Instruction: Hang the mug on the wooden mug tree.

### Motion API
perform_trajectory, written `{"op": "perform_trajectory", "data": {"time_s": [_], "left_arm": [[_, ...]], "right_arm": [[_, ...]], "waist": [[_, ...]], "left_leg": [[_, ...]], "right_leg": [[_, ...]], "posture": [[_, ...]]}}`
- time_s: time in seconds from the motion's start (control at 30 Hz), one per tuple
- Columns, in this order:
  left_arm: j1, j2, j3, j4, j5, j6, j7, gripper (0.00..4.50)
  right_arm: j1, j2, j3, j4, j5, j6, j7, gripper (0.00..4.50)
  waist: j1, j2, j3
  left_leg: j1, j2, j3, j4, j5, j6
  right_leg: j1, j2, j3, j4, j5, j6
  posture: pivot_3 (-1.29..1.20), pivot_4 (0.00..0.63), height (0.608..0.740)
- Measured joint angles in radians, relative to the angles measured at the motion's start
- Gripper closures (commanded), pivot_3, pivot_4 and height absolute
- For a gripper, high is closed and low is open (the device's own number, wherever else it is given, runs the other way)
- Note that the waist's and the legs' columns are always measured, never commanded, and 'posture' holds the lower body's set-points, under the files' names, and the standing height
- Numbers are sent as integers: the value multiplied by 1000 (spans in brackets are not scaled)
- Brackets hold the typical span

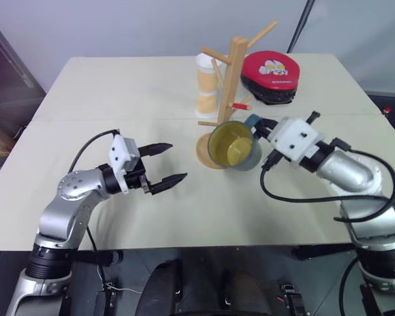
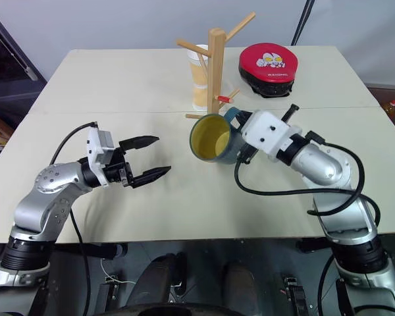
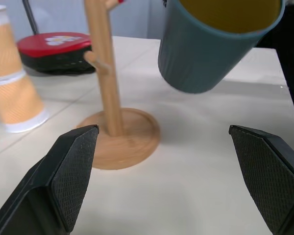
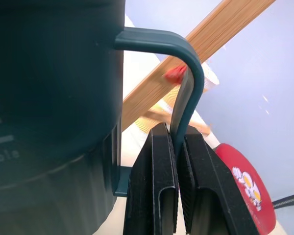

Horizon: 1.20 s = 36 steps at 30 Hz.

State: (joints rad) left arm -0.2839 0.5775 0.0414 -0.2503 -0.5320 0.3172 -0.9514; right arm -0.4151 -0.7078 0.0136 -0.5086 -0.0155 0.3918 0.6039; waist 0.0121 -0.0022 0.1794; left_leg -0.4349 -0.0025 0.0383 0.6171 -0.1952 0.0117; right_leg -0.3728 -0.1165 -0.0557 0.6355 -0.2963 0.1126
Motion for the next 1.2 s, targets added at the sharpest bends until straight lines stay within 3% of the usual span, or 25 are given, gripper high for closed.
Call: {"op": "perform_trajectory", "data": {"time_s": [1.1,1.2], "left_arm": [[-33,-13,32,-111,-127,88,80,0],[-34,-13,32,-117,-135,90,85,0]], "right_arm": [[-220,25,134,198,-58,85,41,4462],[-223,29,134,209,-60,84,40,3490]], "waist": [[-4,0,0],[-4,0,0]], "left_leg": [[0,0,1,0,0,0],[0,0,1,0,0,0]], "right_leg": [[0,1,0,1,1,1],[0,1,0,1,1,2]], "posture": [[0,150,740],[0,150,740]]}}
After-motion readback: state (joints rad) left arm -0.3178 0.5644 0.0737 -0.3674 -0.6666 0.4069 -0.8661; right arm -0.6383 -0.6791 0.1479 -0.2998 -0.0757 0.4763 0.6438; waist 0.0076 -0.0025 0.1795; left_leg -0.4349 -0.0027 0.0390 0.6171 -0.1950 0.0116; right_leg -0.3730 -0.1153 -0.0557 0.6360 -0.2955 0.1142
